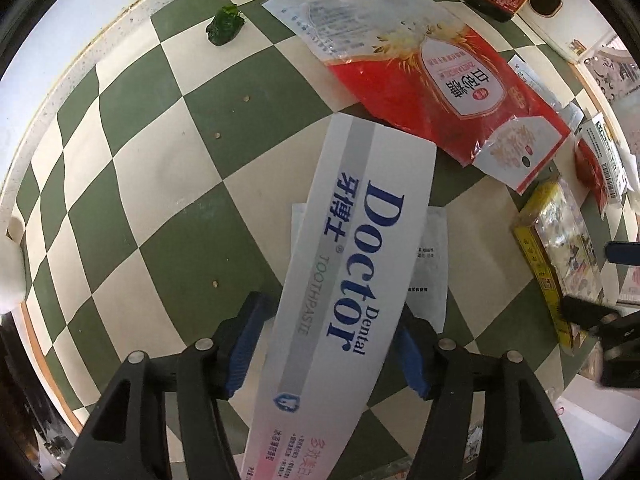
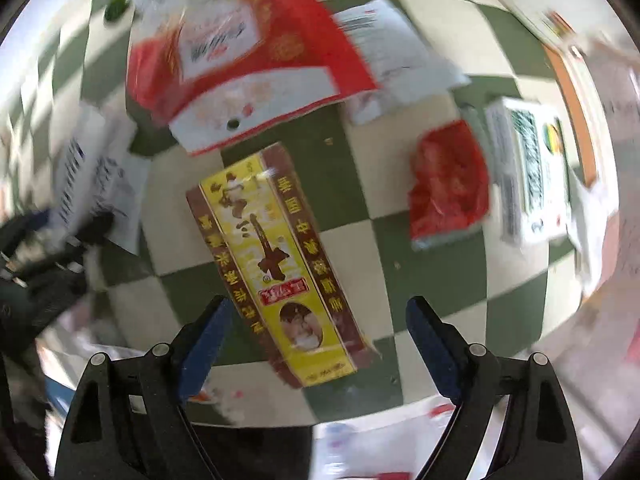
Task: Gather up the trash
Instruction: 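Carry both boxes to the white bin and open both grippers to drop them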
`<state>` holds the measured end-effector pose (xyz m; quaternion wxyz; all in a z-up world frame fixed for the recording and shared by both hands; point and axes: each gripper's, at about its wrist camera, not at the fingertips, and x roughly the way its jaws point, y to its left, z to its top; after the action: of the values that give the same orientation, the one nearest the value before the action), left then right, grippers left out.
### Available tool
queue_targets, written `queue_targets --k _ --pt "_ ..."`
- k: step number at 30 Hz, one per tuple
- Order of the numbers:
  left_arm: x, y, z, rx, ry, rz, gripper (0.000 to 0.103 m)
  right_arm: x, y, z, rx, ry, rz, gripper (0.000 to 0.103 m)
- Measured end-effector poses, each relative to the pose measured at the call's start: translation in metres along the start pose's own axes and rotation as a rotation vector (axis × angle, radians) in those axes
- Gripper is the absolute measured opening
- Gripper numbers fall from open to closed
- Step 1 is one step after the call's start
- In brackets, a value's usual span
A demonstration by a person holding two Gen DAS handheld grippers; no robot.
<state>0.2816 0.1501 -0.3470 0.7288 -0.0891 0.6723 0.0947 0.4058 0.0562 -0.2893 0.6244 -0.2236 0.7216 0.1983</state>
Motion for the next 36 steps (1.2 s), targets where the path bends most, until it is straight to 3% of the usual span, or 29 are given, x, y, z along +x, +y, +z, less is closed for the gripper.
queue_targets --k 2,4,5,10,16,21,25,26,31,36 --pt "0.004 0.006 0.010 0.007 -0.011 -0.006 0.047 0.018 0.006 0.002 -0.037 0.014 -0.023 0.089" --pt "-0.002 0.001 0.014 0.023 -0.027 0.022 0.047 0.035 0.004 0.004 -0.052 0.015 -0.044 0.070" --pt "-0.006 0.000 0.015 0.028 -0.037 0.029 0.046 0.035 0.001 0.004 -0.037 -0.008 -0.029 0.066" --pt "-0.033 0.009 0.009 0.023 -0.089 0.037 0.046 0.025 -0.036 0.011 0.069 -0.110 0.041 0.065" --pt "-0.095 0.001 0.002 0.042 -0.199 0.061 0.046 -0.001 -0.088 -0.034 0.219 -0.266 0.132 0.065" --pt "-0.140 -0.056 0.001 0.113 -0.300 0.038 0.046 -0.024 -0.132 -0.090 0.418 -0.396 0.145 0.065" --pt "-0.158 -0.132 0.005 0.221 -0.344 -0.008 0.046 -0.047 -0.172 -0.138 0.589 -0.477 0.138 0.064" --pt "-0.160 -0.155 0.001 0.255 -0.348 -0.025 0.046 -0.046 -0.165 -0.147 0.615 -0.487 0.131 0.064" --pt "-0.148 -0.271 -0.020 0.445 -0.329 -0.086 0.046 -0.061 -0.215 -0.272 0.843 -0.509 0.098 0.064" --pt "-0.120 -0.382 -0.056 0.615 -0.276 -0.142 0.046 -0.015 -0.284 -0.394 1.091 -0.476 0.085 0.064"
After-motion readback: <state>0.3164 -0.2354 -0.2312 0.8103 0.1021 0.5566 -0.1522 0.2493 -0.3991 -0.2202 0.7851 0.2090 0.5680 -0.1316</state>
